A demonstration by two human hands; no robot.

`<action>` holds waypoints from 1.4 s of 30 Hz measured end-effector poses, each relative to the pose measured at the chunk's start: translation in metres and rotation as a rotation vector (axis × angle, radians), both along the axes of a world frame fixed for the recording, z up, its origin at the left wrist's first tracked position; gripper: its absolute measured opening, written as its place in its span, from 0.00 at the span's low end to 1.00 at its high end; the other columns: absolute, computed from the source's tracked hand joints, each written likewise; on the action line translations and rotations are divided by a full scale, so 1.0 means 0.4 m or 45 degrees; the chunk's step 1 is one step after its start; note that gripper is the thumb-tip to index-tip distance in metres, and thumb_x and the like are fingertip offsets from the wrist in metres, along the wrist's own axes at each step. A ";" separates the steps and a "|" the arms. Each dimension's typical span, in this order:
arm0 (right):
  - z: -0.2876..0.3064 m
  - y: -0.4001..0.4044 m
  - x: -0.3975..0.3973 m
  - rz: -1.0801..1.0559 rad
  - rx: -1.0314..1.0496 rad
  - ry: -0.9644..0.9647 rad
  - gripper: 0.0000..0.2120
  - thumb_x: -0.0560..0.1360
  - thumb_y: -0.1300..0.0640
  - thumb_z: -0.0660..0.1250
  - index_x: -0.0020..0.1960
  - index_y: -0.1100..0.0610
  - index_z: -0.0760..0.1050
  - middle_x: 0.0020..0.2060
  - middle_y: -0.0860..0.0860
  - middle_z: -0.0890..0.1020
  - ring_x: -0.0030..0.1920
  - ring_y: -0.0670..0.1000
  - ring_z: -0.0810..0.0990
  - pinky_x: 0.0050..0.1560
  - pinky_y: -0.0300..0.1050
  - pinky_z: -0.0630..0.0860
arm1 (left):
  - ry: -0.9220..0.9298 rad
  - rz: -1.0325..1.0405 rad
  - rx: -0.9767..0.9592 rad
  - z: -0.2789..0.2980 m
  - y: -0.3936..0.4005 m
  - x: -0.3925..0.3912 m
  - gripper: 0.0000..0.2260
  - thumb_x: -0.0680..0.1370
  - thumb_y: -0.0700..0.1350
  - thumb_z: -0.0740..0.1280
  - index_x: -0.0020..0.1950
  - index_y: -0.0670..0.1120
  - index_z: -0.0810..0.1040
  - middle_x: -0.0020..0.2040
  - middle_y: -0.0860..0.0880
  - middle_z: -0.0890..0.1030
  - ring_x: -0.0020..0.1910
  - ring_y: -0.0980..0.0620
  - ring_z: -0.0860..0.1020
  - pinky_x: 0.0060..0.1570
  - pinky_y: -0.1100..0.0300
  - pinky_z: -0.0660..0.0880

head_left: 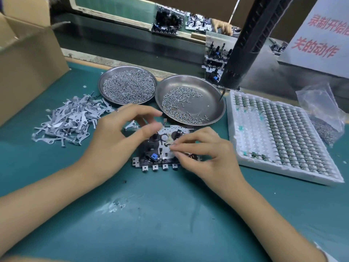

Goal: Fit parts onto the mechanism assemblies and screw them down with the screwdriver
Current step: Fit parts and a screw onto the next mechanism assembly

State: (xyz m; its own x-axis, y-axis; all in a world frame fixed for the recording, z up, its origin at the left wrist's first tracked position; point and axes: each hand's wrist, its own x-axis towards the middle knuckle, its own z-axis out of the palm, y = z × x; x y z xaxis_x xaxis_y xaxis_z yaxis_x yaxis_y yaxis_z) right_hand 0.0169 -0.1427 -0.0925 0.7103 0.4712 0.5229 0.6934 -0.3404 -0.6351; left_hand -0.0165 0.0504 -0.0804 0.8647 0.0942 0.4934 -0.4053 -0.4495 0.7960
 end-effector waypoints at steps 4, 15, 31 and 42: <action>-0.017 0.012 -0.005 0.011 -0.098 -0.127 0.05 0.67 0.62 0.75 0.43 0.56 0.85 0.41 0.49 0.84 0.40 0.54 0.77 0.46 0.58 0.74 | 0.062 0.023 -0.094 -0.006 -0.004 -0.004 0.04 0.77 0.50 0.66 0.49 0.56 0.78 0.44 0.61 0.81 0.44 0.64 0.78 0.48 0.72 0.70; -0.016 0.005 -0.002 0.029 -0.196 -0.295 0.04 0.69 0.59 0.74 0.43 0.55 0.85 0.43 0.49 0.84 0.41 0.53 0.76 0.47 0.52 0.72 | 0.074 0.006 0.086 -0.012 -0.017 -0.016 0.08 0.79 0.48 0.62 0.48 0.51 0.80 0.44 0.53 0.81 0.46 0.59 0.77 0.50 0.67 0.70; -0.022 0.005 -0.001 0.030 -0.198 -0.311 0.03 0.69 0.60 0.74 0.43 0.55 0.85 0.43 0.49 0.84 0.40 0.53 0.76 0.47 0.50 0.71 | 0.088 -0.034 0.158 -0.010 -0.022 -0.020 0.06 0.78 0.46 0.62 0.46 0.53 0.79 0.42 0.54 0.80 0.43 0.56 0.77 0.48 0.59 0.72; -0.021 -0.001 -0.001 0.113 -0.165 -0.111 0.06 0.68 0.64 0.73 0.44 0.57 0.85 0.46 0.50 0.83 0.44 0.55 0.77 0.51 0.54 0.72 | 0.033 -0.118 0.544 -0.025 -0.028 -0.033 0.15 0.69 0.51 0.65 0.52 0.46 0.80 0.44 0.54 0.79 0.45 0.53 0.77 0.55 0.48 0.71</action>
